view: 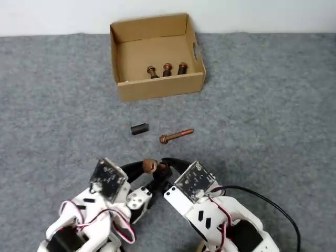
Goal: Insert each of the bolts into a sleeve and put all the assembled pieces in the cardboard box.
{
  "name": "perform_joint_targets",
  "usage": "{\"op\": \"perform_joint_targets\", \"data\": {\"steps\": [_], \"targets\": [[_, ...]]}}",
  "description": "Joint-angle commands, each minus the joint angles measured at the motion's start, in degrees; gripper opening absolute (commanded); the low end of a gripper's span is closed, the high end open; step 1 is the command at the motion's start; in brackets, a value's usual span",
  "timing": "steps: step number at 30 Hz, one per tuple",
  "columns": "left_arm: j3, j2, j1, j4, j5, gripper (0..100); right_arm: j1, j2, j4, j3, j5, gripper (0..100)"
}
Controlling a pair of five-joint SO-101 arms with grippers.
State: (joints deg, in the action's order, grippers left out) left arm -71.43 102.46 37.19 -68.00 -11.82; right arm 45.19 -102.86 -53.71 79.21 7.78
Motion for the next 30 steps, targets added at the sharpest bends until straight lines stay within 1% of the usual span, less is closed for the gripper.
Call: {"op": "perform_joint_targets", "data": {"steps": [1, 5, 8, 16, 21, 30], "targets": [[0.31, -0.70, -2.37, -0.79, 2.29, 26, -0.31, -0.66, 1.27, -4.04, 0.44, 0.9], [0.57, -0.53, -4.31, -3.25, 3.43, 26, -0.31, -0.22, 1.27, -3.96, 0.44, 0.9], [0.75, -0.35, -4.75, -3.52, 3.43, 26, -0.31, -0.22, 1.19, -3.43, 0.44, 0.9], [0.84, -0.26, -4.57, -2.99, 3.43, 26, -0.31, -0.57, 1.45, -0.97, 0.44, 0.9], [3.12, -0.70, -4.48, 0.53, 3.43, 26, -0.22, -0.57, 1.36, 0.62, 0.44, 0.9], [4.00, -0.70, -4.31, 0.70, 4.48, 26, -0.22, -0.57, 1.63, 2.81, 0.44, 0.9]]}}
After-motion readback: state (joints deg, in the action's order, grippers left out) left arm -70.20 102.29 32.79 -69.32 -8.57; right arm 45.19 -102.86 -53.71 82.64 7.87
